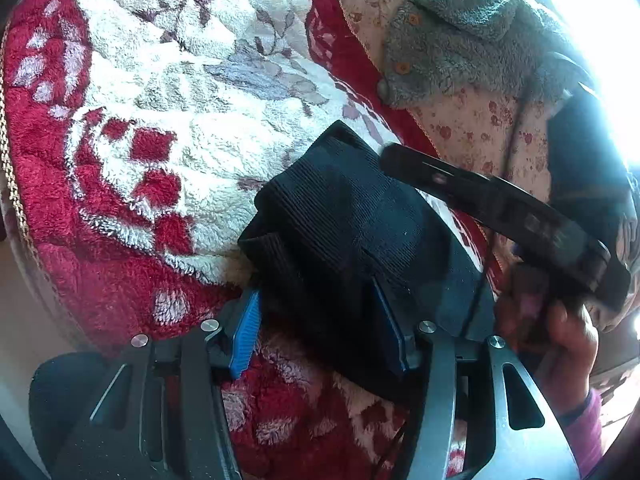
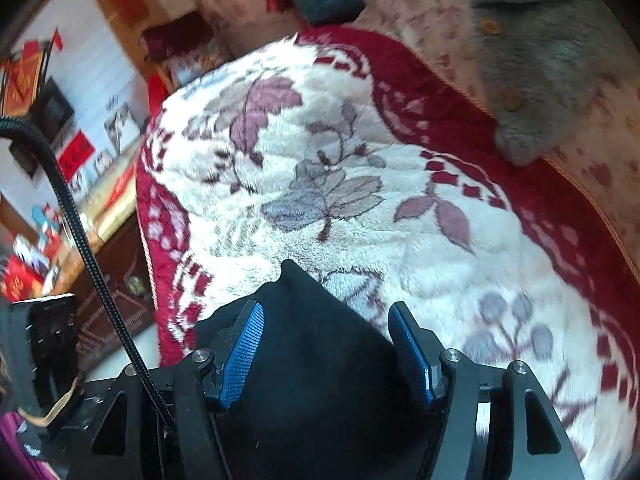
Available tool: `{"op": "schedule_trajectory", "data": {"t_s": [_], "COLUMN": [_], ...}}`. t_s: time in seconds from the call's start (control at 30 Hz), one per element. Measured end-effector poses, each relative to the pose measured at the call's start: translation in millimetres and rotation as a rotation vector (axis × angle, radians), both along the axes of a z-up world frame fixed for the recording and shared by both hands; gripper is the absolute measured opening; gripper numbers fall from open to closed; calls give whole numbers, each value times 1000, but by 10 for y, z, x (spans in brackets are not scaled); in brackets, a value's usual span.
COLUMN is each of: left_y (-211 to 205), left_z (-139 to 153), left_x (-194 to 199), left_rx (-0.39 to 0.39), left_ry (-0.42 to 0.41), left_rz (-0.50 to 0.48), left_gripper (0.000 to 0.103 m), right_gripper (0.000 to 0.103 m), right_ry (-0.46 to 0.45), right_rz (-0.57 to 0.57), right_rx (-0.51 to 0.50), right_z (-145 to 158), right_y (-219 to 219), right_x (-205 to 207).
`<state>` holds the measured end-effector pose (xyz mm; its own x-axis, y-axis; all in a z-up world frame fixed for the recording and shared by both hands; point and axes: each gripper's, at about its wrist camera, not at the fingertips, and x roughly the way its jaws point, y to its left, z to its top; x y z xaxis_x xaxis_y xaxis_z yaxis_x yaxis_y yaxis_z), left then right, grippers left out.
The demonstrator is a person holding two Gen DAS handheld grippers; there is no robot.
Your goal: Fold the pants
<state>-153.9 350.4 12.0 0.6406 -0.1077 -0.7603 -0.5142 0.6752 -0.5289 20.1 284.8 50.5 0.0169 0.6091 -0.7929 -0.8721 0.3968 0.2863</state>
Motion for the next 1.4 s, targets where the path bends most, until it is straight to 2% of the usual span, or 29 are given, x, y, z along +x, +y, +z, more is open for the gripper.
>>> {"op": "schedule_trajectory", "data": {"t_s": [0.17,0.23,0.3,0.33,0.37,0.4,0.47,0.53,0.7,0.83,1.0,1.1,1.23,1.4], "left_y": [51,67,66,64,69,82,114,120,-76,-334,-895,-1284,-1826,-2644], "left_z": [-32,-46,-54,-55,-57,-62,-55,41,517,897,1360,1519,1568,1342], "left_x": [33,34,39,47,51,53,61,50,-13,-28,25,101,234,474], "left_rx": [-16,-23,-15,-2,5,-9,-36,-36,43,74,128,154,160,164], "left_ry": [-13,-30,-47,-51,-56,-70,-86,-113,-213,-303,-405,-445,-452,-400], "left_rz": [16,31,29,27,24,14,9,-3,-55,-120,-254,-344,-462,-604], "left_gripper": [53,53,51,40,32,28,17,16,15,14,14,14,14,14], "right_gripper": [61,39,30,25,22,17,14,13,13,13,13,13,13,13], "right_ry": [-32,-51,-107,-130,-150,-159,-156,-135,-102,-43,-55,-50,-13,41], "right_rz": [93,106,102,99,95,93,77,52,-21,-116,-221,-296,-420,-563], "right_rx": [-106,-136,-147,-144,-136,-127,-87,-38,113,263,406,476,541,550], "right_z": [-164,-235,-276,-281,-268,-250,-158,-29,427,835,1240,1386,1366,1091], "right_y": [316,398,430,425,403,383,307,220,-106,-624,-1421,-1978,-2779,-3634], "right_x": [-36,-65,-112,-140,-166,-181,-186,-179,-201,-167,-186,-189,-151,-77]}}
